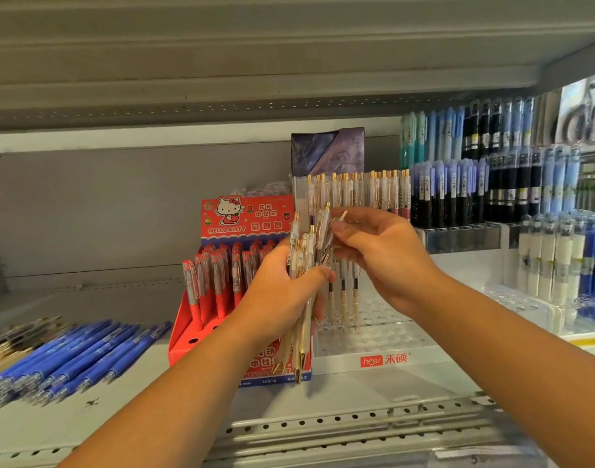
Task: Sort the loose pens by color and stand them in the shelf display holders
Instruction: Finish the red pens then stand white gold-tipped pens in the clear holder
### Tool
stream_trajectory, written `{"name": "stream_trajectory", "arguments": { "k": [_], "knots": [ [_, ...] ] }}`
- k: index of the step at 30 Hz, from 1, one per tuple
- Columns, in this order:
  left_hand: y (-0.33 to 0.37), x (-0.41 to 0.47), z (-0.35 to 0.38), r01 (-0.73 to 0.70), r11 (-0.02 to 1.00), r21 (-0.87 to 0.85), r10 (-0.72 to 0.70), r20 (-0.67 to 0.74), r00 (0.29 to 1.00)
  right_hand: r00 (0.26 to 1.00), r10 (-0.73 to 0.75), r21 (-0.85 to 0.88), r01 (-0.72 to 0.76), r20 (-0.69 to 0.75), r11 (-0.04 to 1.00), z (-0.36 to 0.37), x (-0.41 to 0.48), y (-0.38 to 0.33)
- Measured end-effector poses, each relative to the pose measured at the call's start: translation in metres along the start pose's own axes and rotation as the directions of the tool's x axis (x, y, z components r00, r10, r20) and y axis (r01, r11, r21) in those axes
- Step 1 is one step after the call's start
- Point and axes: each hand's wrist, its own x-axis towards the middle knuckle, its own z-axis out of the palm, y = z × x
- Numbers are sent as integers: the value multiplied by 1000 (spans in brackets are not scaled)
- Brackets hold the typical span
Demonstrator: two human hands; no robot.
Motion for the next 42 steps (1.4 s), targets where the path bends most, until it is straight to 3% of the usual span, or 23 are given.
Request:
{"name": "stream_trajectory", "arguments": {
  "k": [4,8,16,22,25,29,33,37,42],
  "knots": [
    [2,0,2,9,1000,-9,-9,-10,1000,996,59,145,-48,-68,988,1,-1,0],
    [1,-1,0,35,999,-13,-35,-20,999,965,108,269,-41,-238,962,-9,6,-7],
    [3,2,1,53,998,30,-52,-40,998,902,-113,-7,121,-416,993,-44,16,-3],
    [6,1,2,66,998,23,-66,-36,997,928,-200,-268,116,-313,956,-54,17,13],
    [5,1,1,66,997,32,-65,-38,997,940,-271,-465,149,-207,873,-55,17,20],
    [4,1,1,72,997,19,-72,-34,997,939,-328,-585,209,-104,783,-51,18,25],
    [3,1,1,65,998,-14,-66,-25,998,982,-189,-726,136,8,674,-52,19,33],
    [1,2,1,78,994,-70,-80,-24,996,989,-144,-695,83,-30,715,-55,18,34],
    [1,2,2,66,995,-80,-69,-34,997,992,-124,-761,60,-28,646,-51,14,29]
  ]
}}
